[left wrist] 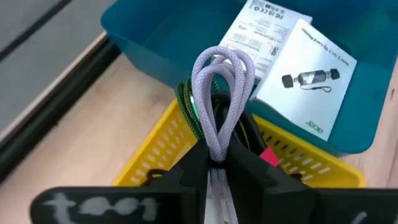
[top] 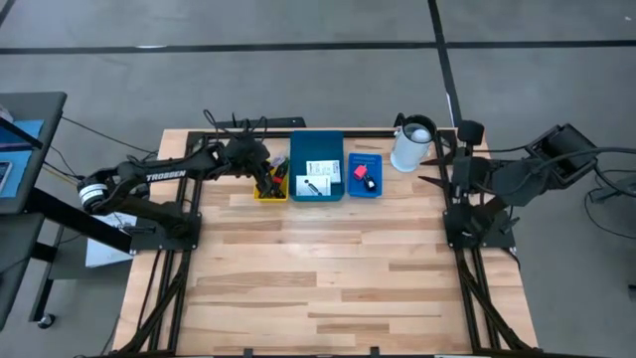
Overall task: Pick and place items into bin
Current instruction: Put the white charger cable into the yellow bin, then return to Home Position
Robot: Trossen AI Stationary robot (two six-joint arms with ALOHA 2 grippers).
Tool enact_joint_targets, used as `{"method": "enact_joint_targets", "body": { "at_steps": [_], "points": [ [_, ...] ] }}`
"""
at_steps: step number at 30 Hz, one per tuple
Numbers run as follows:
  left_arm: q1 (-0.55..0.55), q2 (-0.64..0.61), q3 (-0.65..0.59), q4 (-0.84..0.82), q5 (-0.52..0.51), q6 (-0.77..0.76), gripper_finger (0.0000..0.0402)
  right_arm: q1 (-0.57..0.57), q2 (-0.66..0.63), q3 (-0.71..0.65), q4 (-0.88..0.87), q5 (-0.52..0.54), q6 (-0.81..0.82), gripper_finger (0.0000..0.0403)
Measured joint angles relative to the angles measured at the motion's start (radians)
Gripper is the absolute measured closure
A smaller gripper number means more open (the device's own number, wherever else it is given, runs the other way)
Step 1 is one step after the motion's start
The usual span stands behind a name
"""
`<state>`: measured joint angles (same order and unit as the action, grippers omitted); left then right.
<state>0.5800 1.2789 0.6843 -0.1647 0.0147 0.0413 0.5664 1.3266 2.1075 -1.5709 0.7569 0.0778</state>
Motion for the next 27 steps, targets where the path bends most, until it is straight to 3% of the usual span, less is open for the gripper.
{"method": "enact_joint_targets", "body": {
  "at_steps": [8, 15, 18, 23, 27],
  "points": [
    [0.000, 0.000, -0.014, 0.008, -0.058, -0.054, 0.0314, -0.030, 0.000, 0.000, 0.000, 0.000, 0.017, 0.0290],
    [-0.001, -0.001, -0.014, 0.004, -0.047, -0.083, 0.0257, -0.045, 0.000, 0.000, 0.000, -0.001, 0.098, 0.0290],
    [-0.001, -0.019, -0.014, -0.018, 0.006, -0.119, 0.0243, -0.045, 0.001, 0.000, 0.000, -0.001, 0.116, 0.0290],
    [-0.012, -0.129, -0.014, -0.021, 0.179, -0.151, 0.0236, -0.043, 0.001, 0.000, 0.000, -0.005, 0.163, 0.0290],
    [-0.076, -0.300, -0.021, 0.028, 0.147, -0.155, 0.0236, -0.029, -0.001, 0.000, 0.000, -0.087, 0.251, 0.0290]
  ]
}}
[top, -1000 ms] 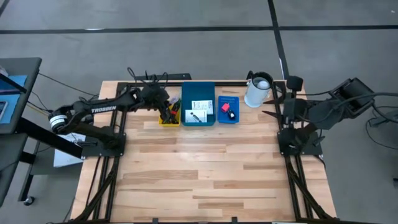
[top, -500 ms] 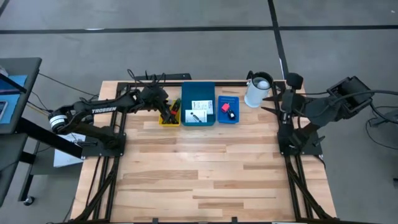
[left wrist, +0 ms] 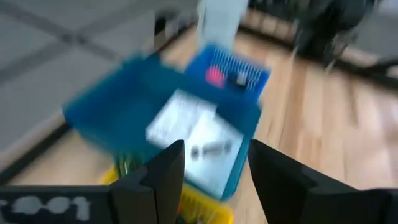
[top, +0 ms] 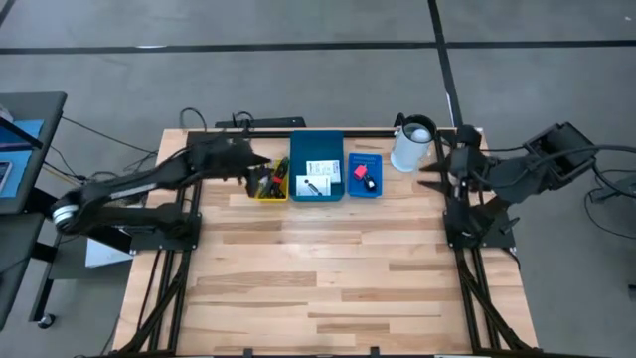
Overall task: Pick and place items into bin
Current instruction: Return to Home Position
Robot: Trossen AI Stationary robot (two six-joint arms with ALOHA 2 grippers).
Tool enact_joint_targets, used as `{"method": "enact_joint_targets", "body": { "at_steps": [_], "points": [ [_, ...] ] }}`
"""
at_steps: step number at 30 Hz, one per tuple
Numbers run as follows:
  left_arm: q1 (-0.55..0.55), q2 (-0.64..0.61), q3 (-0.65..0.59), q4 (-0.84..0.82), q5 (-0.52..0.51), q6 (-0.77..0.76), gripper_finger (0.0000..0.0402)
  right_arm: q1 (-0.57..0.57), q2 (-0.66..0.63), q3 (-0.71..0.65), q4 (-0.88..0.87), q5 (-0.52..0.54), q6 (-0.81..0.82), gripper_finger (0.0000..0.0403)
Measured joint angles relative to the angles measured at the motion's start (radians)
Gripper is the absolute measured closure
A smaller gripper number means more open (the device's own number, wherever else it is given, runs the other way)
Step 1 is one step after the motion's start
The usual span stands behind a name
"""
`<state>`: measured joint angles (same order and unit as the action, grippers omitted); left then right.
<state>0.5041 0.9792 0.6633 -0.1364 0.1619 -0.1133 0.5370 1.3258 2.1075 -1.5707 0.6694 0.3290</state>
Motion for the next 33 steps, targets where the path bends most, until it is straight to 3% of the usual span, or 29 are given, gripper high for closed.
{"method": "enact_joint_targets", "body": {
  "at_steps": [6, 9, 12, 16, 20, 25, 27, 30, 33],
  "points": [
    [-0.165, -0.316, -0.098, 0.157, -0.227, -0.049, 0.0236, 0.019, 0.005, -0.003, -0.001, -0.160, 0.044, 0.0290],
    [-0.240, -0.458, -0.179, 0.255, -0.323, -0.068, 0.0236, -0.003, -0.015, 0.014, 0.029, -0.171, 0.034, 0.0290],
    [-0.292, -0.559, -0.242, 0.310, -0.377, -0.091, 0.0236, -0.021, -0.104, 0.026, 0.176, -0.190, 0.010, 0.0290],
    [-0.349, -0.641, -0.285, 0.308, -0.376, -0.105, 0.0236, 0.047, -0.217, -0.074, 0.449, -0.358, -0.094, 0.0290],
    [-0.408, -0.670, -0.318, 0.298, -0.373, -0.108, 0.0236, 0.168, -0.346, -0.323, 0.654, -0.375, -0.096, 0.0290],
    [-0.476, -0.673, -0.371, 0.312, -0.404, -0.128, 0.0236, 0.273, -0.582, -0.716, 0.858, -0.262, -0.089, 0.0290],
    [-0.498, -0.672, -0.386, 0.305, -0.433, -0.141, 0.0236, 0.309, -0.718, -0.875, 1.019, -0.233, -0.093, 0.0290],
    [-0.532, -0.672, -0.406, 0.320, -0.438, -0.145, 0.0236, 0.351, -0.927, -1.098, 1.269, -0.262, -0.201, 0.0290],
    [-0.561, -0.673, -0.422, 0.334, -0.438, -0.145, 0.0236, 0.385, -1.089, -1.309, 1.341, -0.298, -0.292, 0.0290]
  ]
}}
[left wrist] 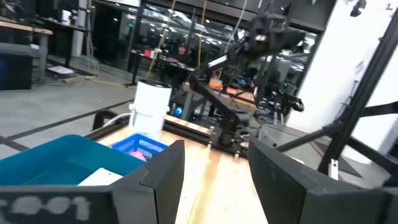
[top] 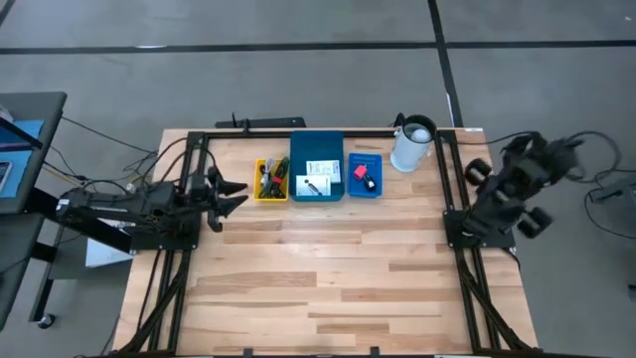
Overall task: Pick and place items into bin
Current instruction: Return to Home Position
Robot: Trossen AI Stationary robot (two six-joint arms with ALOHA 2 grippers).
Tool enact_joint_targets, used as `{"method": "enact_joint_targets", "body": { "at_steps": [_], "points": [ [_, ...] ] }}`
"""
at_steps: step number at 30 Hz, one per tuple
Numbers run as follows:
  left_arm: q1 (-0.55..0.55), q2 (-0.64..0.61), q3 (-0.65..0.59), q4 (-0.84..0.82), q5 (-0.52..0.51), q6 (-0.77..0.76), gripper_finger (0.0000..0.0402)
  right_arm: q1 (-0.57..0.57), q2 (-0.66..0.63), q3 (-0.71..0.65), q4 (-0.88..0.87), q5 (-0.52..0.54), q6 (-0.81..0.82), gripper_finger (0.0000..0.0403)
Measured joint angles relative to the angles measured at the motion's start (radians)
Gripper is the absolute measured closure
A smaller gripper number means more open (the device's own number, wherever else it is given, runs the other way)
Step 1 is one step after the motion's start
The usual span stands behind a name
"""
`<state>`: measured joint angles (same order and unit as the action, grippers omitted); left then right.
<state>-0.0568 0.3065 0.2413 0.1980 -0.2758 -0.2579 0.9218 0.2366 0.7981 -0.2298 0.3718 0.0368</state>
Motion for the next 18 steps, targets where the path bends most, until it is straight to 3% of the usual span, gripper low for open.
{"method": "enact_joint_targets", "body": {
  "at_steps": [6, 18],
  "points": [
    [-0.043, 0.000, -0.017, 0.003, -0.001, 0.020, 0.0236, 0.012, -0.234, -0.295, 0.119, 0.058, -0.011, 0.0290],
    [-0.130, 0.000, -0.018, -0.006, 0.005, 0.130, 0.0236, 0.012, -0.132, -0.559, 0.354, 0.072, -0.062, 0.0290]
  ]
}}
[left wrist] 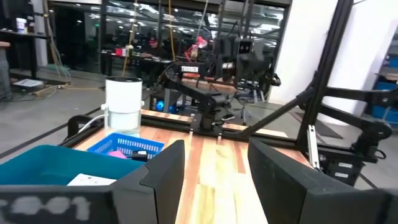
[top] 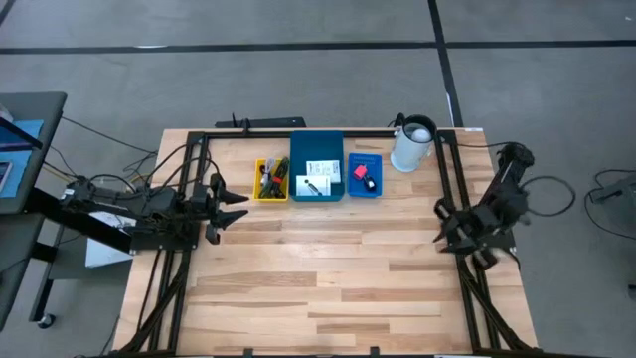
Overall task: Pick and place items into bin
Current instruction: Return to Home Position
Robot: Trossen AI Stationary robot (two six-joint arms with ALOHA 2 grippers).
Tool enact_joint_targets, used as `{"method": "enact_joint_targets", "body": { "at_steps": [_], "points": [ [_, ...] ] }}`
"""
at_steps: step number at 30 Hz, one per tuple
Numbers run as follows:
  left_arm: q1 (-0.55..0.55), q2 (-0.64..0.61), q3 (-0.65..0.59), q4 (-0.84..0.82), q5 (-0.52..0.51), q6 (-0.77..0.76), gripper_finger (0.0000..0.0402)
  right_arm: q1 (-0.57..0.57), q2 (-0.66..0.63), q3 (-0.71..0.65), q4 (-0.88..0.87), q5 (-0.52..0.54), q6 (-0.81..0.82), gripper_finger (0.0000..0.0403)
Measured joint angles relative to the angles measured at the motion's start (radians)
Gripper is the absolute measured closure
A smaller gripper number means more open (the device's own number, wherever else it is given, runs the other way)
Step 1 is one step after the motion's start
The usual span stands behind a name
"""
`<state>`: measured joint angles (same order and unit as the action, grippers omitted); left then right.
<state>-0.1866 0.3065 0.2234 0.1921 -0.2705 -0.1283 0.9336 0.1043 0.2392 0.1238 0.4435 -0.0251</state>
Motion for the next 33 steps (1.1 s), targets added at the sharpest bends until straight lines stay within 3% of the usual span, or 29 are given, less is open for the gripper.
{"method": "enact_joint_targets", "body": {
  "at_steps": [8, 16, 33],
  "points": [
    [-0.021, 0.000, 0.000, 0.000, -0.001, 0.012, 0.0236, -0.085, -0.001, -0.233, 0.202, -0.007, -0.084, 0.0290],
    [-0.023, 0.000, 0.000, -0.044, -0.003, 0.007, 0.0236, -0.213, -0.001, -0.233, 0.114, -0.184, 0.012, 0.0290],
    [-0.023, 0.000, 0.001, -0.414, -0.002, -0.020, 0.0236, -0.283, 0.001, -0.233, 0.067, -0.173, 0.059, 0.0290]
  ]
}}
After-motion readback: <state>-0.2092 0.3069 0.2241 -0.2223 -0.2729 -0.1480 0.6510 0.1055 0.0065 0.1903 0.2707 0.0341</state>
